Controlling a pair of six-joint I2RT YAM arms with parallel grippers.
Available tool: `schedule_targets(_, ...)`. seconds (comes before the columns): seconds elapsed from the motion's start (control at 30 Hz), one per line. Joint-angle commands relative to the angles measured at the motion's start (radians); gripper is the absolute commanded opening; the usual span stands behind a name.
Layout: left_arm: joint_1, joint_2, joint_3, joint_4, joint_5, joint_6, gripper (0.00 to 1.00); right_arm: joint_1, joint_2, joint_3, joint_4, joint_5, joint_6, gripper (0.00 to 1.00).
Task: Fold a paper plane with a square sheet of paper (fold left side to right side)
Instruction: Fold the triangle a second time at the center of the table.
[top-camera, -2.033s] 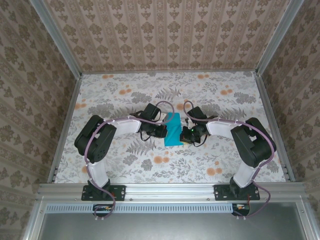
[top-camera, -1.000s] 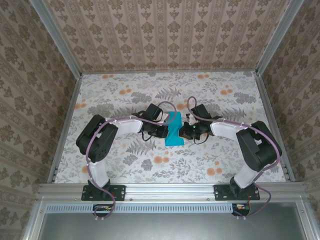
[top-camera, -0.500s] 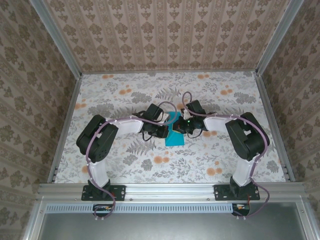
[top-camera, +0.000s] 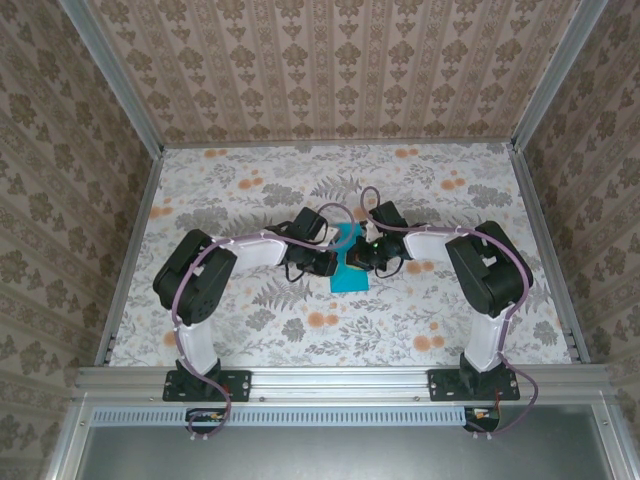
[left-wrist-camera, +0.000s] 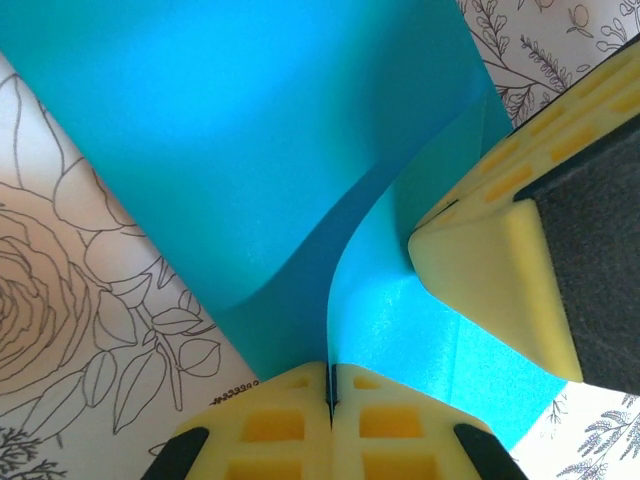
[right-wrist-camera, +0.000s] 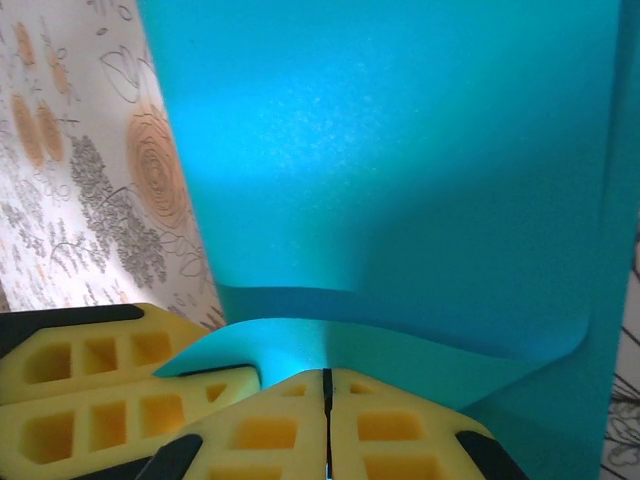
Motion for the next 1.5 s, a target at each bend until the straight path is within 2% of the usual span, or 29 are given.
schedule_targets(0.0,-0.007,0.023,0.020,-0.062,-0.015,0.028,0.05,0.005,0.022,0.009,-0.081,0.046,-0.038,0.07)
schedule_targets(0.2,-0.007,-0.002,0.041,-0.092,-0.030,0.035,0.10,0.003,0.032,-0.003,-0.112,0.072,-0.048,0.07)
schedule_targets(0.47,0.013,-0.141,0.030,-0.136,-0.017,0.018,0.21,0.003,0.036,-0.008,-0.109,0.076,-0.046,0.07)
schedule_targets(0.57,0.015,-0.179,0.007,-0.128,0.033,-0.001,0.21,0.003,0.038,-0.007,-0.107,0.076,-0.048,0.07)
schedule_targets(0.73,0.010,-0.170,-0.040,-0.028,0.232,-0.074,0.21,0.003,0.039,-0.002,-0.111,0.074,-0.049,0.07)
schedule_targets(0.97,-0.020,-0.080,-0.047,0.041,0.325,-0.106,0.21,0.003,0.041,0.002,-0.115,0.072,-0.052,0.07)
schedule_targets(1.13,-0.030,-0.029,-0.033,0.029,0.307,-0.091,0.21,0.004,0.037,0.001,-0.121,0.073,-0.055,0.08)
schedule_targets(1.2,-0.030,-0.017,-0.035,0.017,0.254,-0.084,0.20,0.003,0.038,0.001,-0.121,0.073,-0.057,0.08)
schedule_targets(1.47,-0.026,-0.014,-0.059,0.013,0.214,-0.085,0.18,0.003,0.039,0.007,-0.135,0.078,-0.065,0.08)
